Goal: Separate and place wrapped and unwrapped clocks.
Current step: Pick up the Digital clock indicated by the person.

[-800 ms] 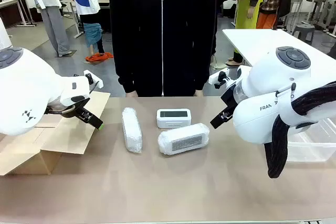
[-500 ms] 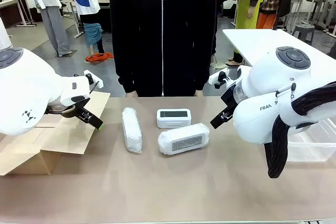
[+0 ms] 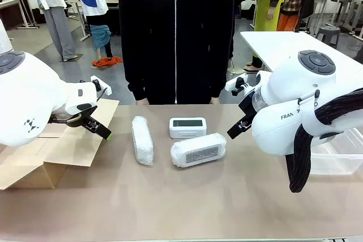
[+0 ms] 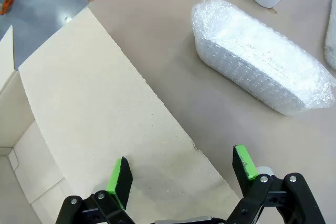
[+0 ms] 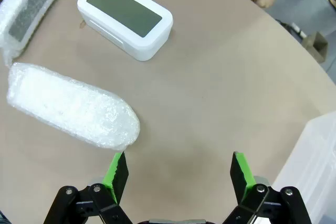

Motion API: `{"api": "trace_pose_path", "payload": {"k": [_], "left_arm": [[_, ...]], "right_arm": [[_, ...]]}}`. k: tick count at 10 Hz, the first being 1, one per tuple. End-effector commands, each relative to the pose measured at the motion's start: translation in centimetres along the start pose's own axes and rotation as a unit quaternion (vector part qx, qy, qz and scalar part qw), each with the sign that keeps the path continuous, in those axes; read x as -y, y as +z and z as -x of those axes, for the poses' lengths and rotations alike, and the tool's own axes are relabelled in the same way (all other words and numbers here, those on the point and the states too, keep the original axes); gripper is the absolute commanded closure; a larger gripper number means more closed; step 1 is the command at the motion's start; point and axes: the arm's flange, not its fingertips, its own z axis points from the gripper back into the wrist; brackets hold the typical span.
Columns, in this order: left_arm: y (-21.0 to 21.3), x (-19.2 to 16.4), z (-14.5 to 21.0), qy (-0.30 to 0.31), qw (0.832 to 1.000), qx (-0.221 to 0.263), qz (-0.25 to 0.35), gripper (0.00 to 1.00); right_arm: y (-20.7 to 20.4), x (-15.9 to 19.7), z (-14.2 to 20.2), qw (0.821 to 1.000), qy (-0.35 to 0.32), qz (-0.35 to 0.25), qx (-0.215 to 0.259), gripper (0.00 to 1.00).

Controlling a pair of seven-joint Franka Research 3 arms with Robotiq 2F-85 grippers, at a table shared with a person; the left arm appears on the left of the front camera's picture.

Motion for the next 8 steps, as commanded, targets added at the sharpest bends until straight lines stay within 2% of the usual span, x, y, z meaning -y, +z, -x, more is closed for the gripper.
{"api": "trace_pose_path", "payload": {"k": [1, 2, 3, 6, 8], "left_arm": [[0.0, 0.0, 0.0, 0.000, 1.000, 0.000, 0.000, 0.00], [0.0, 0.0, 0.0, 0.000, 1.000, 0.000, 0.000, 0.00], [0.0, 0.0, 0.0, 0.000, 1.000, 0.000, 0.000, 0.00], [9.9, -1.7, 0.0, -0.018, 0.999, 0.002, 0.038, 0.00], [13.9, -2.1, 1.8, -0.035, 0.996, 0.004, 0.088, 0.00]], "right_arm": [[0.0, 0.0, 0.0, 1.000, 0.000, 0.000, 0.000, 0.00], [0.0, 0.0, 0.0, 1.000, 0.000, 0.000, 0.000, 0.00], [2.4, 0.6, -0.5, 0.999, 0.026, -0.011, 0.018, 0.00], [10.9, 3.6, -0.4, 0.992, 0.099, -0.060, 0.052, 0.00], [14.9, 5.0, 1.2, 0.977, 0.146, -0.121, 0.096, 0.00]]}}
